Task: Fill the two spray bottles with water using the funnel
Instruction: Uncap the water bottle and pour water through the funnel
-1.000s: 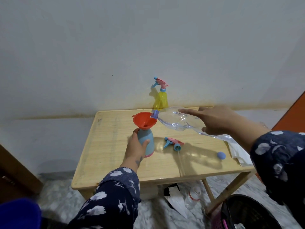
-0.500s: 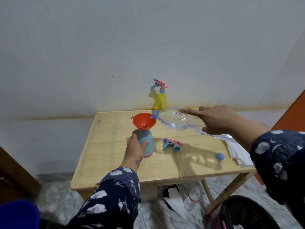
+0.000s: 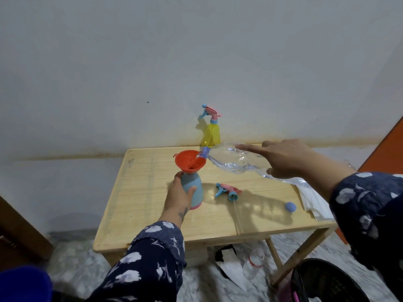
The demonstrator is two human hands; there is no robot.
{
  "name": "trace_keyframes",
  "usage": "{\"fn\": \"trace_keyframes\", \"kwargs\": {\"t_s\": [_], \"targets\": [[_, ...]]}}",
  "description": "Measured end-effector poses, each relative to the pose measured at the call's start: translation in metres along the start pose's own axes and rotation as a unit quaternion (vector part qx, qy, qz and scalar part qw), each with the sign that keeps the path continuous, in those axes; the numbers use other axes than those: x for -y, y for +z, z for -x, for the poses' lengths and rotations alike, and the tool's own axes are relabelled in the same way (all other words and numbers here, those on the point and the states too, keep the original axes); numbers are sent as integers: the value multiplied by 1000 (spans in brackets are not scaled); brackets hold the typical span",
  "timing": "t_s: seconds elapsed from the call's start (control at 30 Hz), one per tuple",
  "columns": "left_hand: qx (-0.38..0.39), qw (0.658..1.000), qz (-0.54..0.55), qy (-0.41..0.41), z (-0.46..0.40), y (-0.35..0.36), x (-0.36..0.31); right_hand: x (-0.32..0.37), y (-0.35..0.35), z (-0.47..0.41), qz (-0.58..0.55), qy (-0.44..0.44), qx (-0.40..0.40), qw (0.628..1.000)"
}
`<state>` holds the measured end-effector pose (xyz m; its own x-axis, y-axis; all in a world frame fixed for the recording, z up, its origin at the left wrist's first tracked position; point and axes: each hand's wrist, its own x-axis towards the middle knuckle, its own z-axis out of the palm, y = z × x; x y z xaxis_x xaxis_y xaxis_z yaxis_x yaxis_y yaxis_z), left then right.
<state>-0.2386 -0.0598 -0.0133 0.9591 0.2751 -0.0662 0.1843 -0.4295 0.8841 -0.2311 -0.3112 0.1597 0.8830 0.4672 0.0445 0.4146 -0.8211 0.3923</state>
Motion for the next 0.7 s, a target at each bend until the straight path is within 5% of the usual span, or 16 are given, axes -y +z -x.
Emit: {"fn": "trace_keyframes", "kwargs": {"t_s": [0.7], "targets": [[3,1000,-7,0,1,-1,-2,1,-2,3,5,10,5,1000]]}}
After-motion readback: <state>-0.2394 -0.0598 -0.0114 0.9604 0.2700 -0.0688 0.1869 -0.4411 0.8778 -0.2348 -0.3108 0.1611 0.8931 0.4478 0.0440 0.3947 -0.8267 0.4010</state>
